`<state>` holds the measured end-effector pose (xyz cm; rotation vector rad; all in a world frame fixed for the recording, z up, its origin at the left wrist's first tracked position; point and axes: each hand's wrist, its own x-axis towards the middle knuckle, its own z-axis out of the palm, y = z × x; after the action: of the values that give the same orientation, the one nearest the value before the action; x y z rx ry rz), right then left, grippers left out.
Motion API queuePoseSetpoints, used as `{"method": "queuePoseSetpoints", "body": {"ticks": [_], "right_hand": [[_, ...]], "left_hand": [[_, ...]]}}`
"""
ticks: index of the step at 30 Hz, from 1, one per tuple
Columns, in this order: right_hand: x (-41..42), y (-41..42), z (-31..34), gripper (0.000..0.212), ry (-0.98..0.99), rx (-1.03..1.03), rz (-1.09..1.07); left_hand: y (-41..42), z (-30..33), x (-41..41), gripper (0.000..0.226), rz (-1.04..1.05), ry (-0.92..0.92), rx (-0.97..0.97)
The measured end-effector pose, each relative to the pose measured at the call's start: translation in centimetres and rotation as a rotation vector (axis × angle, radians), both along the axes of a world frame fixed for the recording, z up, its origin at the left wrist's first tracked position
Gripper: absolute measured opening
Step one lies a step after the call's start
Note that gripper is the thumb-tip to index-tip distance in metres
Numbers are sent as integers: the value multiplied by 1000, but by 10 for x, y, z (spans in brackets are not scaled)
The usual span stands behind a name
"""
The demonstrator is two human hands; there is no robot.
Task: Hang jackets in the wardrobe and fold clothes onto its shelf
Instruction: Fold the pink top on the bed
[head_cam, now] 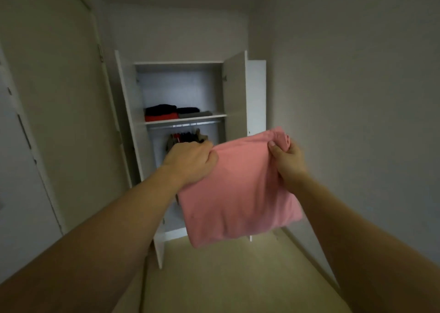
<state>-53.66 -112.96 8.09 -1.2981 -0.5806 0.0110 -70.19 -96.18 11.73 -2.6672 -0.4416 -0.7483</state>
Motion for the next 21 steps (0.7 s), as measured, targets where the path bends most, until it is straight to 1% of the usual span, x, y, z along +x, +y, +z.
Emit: {"method": "queuePoseSetpoints", "body": {"ticks": [6, 11, 13, 15, 18, 21], "right_hand": [[84, 158, 17, 3, -16, -1, 68], [152, 282, 19, 6, -48, -31, 89], [183, 332, 19, 5, -63, -35, 88], [216, 385, 20, 10, -76, -43, 79], [261, 460, 34, 3, -69, -70, 81], [310, 528, 48, 11, -80, -65, 46]], "left_hand": [[144, 27, 70, 34, 62, 1, 109], [271, 21, 139, 37, 99, 18, 134], [324, 15, 170, 37, 96, 1, 145], [378, 12, 202, 35, 77, -34, 162], [459, 20, 254, 33, 68, -68, 179], [529, 31, 311, 29, 73, -106, 139]]}}
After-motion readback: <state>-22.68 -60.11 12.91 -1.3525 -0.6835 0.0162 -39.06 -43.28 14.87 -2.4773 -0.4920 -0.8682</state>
